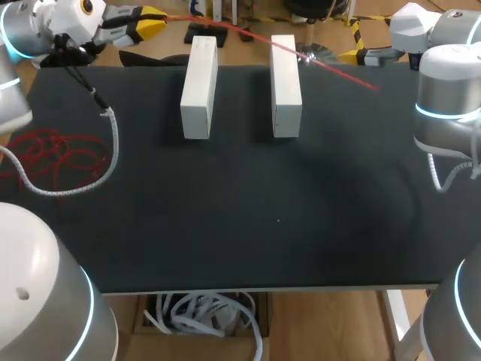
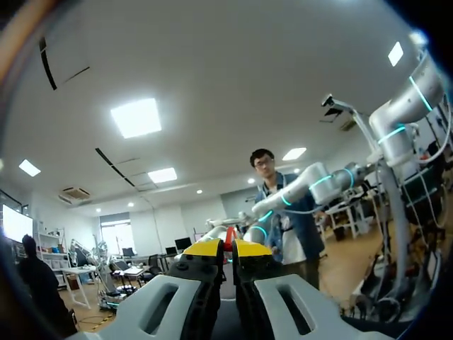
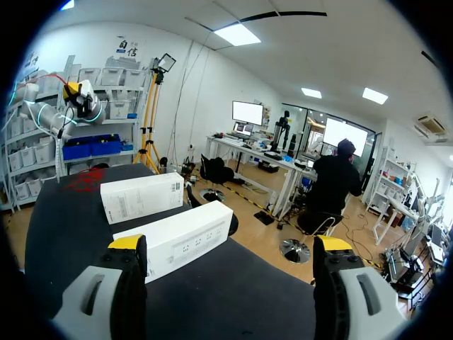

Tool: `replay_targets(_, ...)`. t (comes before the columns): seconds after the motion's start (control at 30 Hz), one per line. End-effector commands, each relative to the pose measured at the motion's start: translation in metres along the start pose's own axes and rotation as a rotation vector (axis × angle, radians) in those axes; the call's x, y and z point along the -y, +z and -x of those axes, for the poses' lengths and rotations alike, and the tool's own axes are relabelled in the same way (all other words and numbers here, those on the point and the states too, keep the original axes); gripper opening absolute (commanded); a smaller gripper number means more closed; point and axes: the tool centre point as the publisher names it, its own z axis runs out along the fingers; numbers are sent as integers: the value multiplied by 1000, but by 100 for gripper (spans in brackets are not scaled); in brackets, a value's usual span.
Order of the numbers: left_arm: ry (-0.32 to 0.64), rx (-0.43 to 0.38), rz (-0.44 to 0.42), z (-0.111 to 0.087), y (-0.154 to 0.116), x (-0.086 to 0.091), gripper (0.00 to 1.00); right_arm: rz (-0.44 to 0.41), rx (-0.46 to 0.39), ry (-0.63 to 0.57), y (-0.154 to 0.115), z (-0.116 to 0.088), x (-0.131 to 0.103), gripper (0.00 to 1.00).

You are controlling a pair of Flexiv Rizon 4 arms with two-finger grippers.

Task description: Grab the tape and strap the tape.

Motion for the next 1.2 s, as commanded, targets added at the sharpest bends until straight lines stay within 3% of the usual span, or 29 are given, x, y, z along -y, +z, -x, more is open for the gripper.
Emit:
replay_targets(0.03, 1, 475, -3, -4, 8, 1, 0, 1, 0, 0, 0, 0, 0, 100)
replay_targets(0.67, 36, 199, -30, 22, 20, 7, 0, 1, 0, 0, 0, 0, 0, 100)
replay_targets(1.2, 34, 145, -79, 25, 26, 10, 0, 1, 0, 0, 0, 0, 0, 100)
